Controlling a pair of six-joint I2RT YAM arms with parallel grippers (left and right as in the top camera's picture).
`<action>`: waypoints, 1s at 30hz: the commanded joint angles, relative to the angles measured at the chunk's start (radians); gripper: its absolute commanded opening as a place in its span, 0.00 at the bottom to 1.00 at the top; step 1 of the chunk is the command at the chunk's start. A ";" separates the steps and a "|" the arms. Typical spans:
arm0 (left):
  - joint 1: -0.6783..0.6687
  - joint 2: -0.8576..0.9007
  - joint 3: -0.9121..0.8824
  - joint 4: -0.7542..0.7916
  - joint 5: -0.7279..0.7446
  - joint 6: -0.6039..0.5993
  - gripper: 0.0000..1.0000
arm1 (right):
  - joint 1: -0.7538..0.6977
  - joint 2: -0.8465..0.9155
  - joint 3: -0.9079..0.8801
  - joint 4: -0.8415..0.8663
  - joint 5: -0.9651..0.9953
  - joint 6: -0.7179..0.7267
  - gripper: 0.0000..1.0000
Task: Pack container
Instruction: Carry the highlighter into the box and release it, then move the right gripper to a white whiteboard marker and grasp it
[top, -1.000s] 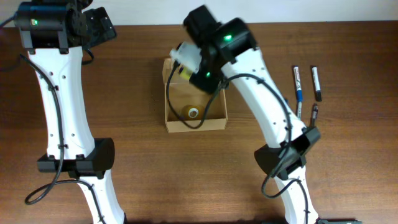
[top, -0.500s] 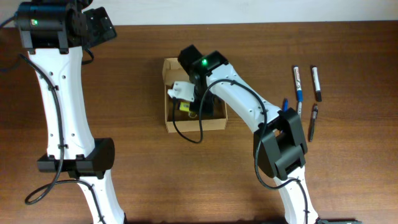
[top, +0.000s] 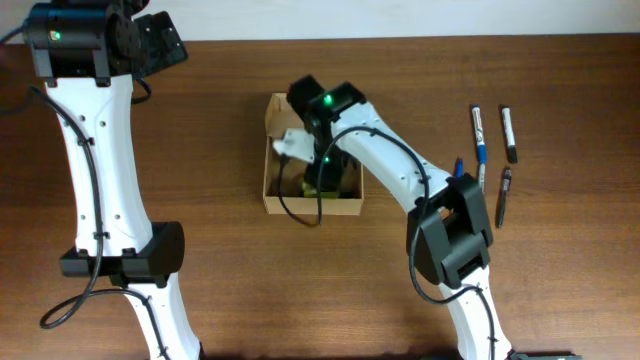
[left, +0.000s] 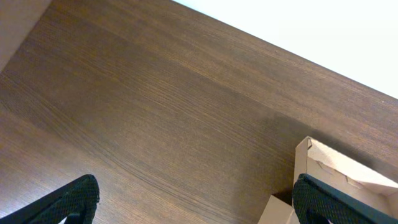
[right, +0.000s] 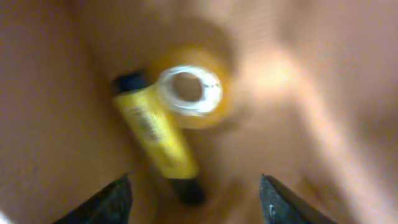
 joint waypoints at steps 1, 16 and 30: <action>0.005 0.005 -0.004 0.000 0.001 0.009 1.00 | 0.003 -0.121 0.154 -0.029 0.142 0.174 0.67; 0.005 0.005 -0.004 0.000 0.001 0.009 1.00 | -0.584 -0.437 0.151 0.000 0.041 0.571 0.60; 0.005 0.005 -0.004 0.000 0.000 0.009 1.00 | -0.807 0.009 0.055 0.012 -0.142 0.538 0.56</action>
